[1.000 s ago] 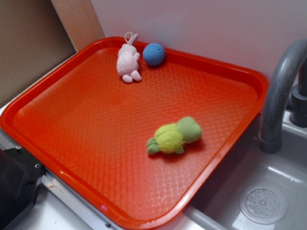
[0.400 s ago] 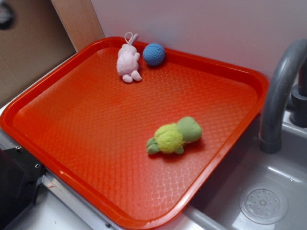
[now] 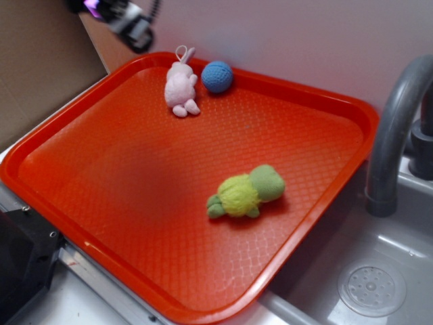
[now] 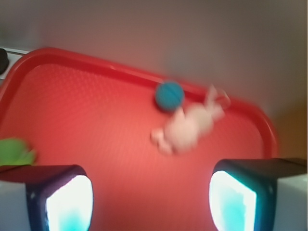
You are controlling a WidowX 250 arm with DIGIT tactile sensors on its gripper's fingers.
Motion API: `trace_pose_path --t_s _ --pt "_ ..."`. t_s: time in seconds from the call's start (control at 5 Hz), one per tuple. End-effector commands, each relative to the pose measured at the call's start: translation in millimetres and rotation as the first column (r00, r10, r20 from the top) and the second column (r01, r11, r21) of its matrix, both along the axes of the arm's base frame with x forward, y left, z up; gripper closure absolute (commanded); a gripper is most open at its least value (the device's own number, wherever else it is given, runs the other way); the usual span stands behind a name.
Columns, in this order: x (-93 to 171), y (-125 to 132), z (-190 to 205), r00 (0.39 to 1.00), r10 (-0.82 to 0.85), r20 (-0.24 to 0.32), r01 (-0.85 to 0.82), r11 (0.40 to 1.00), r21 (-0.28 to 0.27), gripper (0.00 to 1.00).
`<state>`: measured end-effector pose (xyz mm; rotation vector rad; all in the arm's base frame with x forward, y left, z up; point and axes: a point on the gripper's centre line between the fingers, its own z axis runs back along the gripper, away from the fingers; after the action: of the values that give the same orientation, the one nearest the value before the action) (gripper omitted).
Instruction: Grab the blue ball.
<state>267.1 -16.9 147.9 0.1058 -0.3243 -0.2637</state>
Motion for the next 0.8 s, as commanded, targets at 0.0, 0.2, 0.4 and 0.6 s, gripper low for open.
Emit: trace_pose_path --t_s 0.0,0.2,0.4,0.6 --pt "60 23 -52 0.990 -0.127 0.059 0.123 0.990 0.062 0.00" --pt "74 30 -72 0.992 -0.125 0.033 0.121 0.987 0.110 0.00" --pt "74 30 -72 0.992 -0.125 0.033 0.121 0.987 0.110 0.00" --pt "74 30 -72 0.992 -0.125 0.033 0.121 0.987 0.110 0.00"
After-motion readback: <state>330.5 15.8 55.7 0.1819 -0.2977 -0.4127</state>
